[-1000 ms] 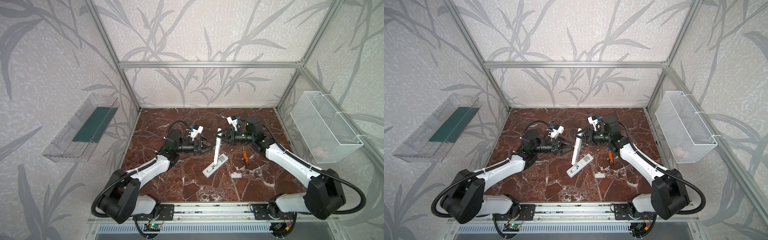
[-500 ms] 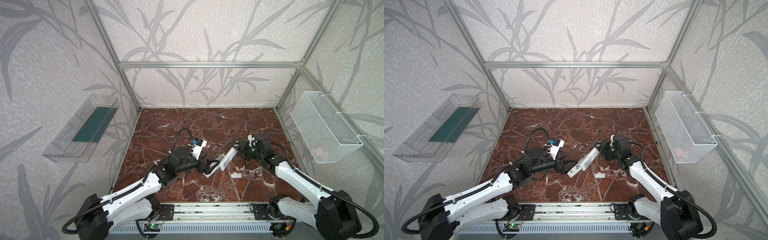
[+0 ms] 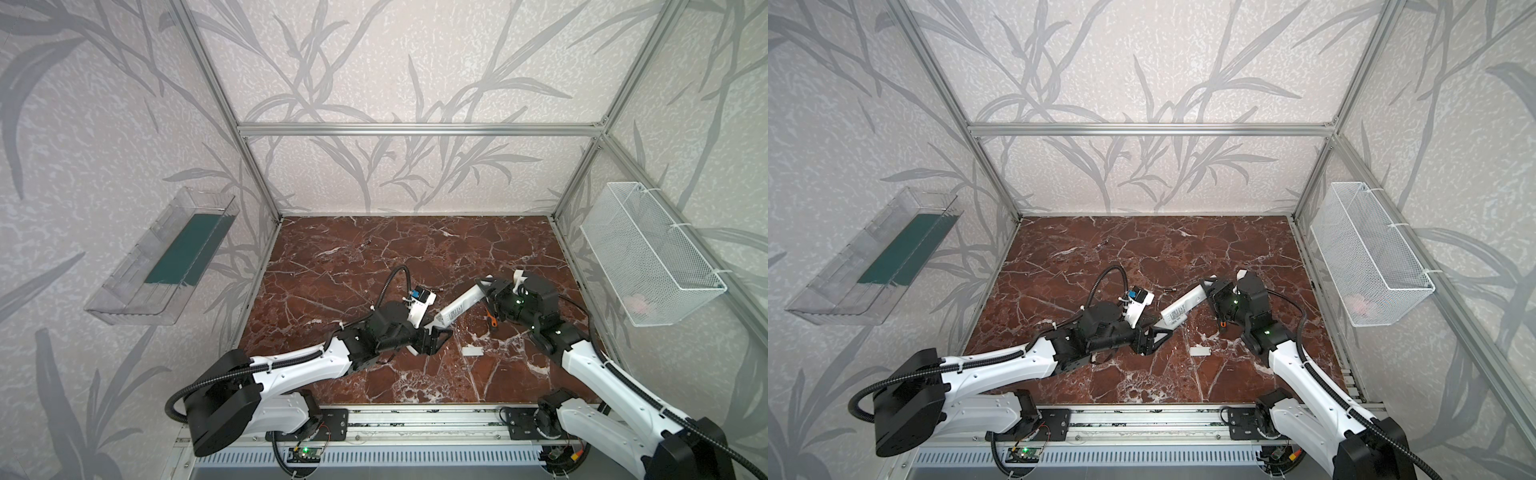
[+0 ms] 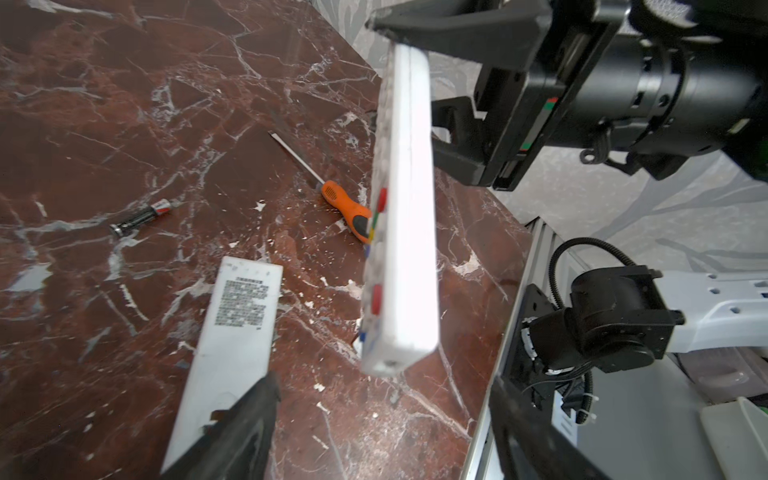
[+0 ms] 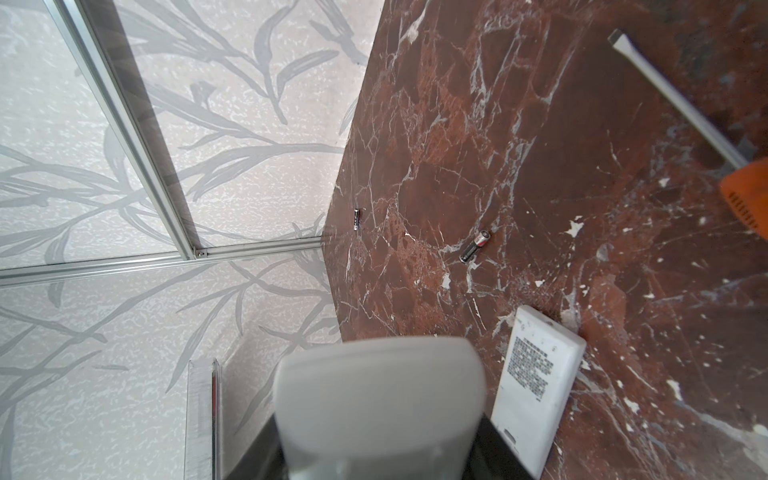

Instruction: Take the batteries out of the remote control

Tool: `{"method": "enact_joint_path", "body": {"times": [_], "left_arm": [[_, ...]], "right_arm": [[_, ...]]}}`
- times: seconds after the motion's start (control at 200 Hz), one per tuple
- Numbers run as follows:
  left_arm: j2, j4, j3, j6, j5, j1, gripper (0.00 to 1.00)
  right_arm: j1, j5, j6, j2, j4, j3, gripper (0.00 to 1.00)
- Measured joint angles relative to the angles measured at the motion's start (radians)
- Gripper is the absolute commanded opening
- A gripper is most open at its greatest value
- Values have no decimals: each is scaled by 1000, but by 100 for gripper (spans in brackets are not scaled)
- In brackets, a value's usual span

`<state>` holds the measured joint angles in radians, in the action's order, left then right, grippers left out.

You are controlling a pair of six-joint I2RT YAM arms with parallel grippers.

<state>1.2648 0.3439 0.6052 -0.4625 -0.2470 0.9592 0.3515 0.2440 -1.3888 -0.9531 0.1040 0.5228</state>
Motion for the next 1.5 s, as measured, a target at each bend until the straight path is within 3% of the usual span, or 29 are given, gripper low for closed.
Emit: {"method": "enact_joint_path", "body": {"times": [0.115, 0.195, 0.51, 0.815, 0.985, 1.07, 1.2, 1.3, 1.38, 1.5], "left_arm": [[3, 34, 2, -11, 22, 12, 39], [3, 51, 3, -1, 50, 14, 32], [27, 75, 22, -3, 88, 15, 21], [44, 75, 27, -5, 122, 22, 19], [61, 75, 33, -5, 127, 23, 0], [68, 73, 34, -5, 127, 24, 2], [68, 26, 53, -13, 146, 29, 37], [66, -16, 76, -47, 205, 26, 52], [58, -44, 81, -56, 251, 28, 58], [51, -64, 82, -65, 282, 28, 58]], "right_arm": [[0, 3, -16, -8, 8, -8, 33], [0, 5, -22, -8, 16, -13, 32], [-2, 18, -36, -9, 53, -21, 31], [-8, 15, -45, -14, 57, -36, 31], [-8, 2, -59, -13, 68, -54, 32], [-8, -3, -63, -13, 71, -63, 32], [-8, -3, -71, -11, 72, -72, 32], [-1, 3, -72, -1, 73, -74, 32], [-1, 5, -74, 0, 80, -73, 32], [0, 11, -77, -3, 88, -74, 32]]}}
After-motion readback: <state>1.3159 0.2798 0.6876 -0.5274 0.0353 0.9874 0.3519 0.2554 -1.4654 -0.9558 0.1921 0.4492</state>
